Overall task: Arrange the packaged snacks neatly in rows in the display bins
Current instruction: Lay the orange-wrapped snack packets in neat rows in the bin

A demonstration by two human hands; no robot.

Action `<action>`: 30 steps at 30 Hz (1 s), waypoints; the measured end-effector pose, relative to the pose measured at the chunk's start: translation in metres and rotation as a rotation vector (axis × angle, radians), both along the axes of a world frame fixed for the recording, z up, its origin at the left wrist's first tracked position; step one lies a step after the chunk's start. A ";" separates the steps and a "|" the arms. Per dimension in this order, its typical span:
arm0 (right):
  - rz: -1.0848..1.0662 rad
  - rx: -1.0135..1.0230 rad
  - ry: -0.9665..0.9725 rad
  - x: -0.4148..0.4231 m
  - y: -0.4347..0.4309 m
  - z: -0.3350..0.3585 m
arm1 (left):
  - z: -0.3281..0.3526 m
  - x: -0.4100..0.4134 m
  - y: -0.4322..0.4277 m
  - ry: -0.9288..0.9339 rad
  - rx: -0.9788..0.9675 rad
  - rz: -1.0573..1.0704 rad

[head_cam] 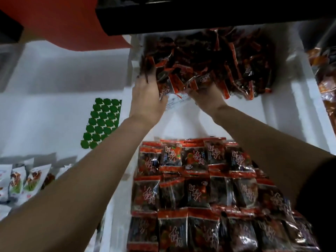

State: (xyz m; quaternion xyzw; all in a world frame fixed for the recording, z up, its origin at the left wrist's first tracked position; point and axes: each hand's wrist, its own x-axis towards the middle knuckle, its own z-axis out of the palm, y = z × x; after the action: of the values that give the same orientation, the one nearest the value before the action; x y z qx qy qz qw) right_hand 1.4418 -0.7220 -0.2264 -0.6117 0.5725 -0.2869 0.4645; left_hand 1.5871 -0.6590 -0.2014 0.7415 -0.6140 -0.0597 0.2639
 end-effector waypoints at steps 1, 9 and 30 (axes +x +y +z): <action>-0.049 0.063 -0.083 0.009 -0.009 -0.002 | -0.003 0.003 -0.012 0.003 -0.005 0.024; -0.341 0.406 -0.473 0.043 -0.049 -0.006 | -0.021 0.015 -0.050 -0.142 0.087 0.040; -0.179 0.259 -0.094 -0.063 0.022 0.017 | 0.001 -0.045 0.027 0.232 0.018 -0.055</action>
State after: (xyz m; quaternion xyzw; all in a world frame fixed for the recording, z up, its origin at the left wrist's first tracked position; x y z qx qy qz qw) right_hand 1.3787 -0.7005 -0.2099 -0.4791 0.6348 -0.2792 0.5381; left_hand 1.5420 -0.6319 -0.1999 0.7148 -0.5990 -0.1576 0.3246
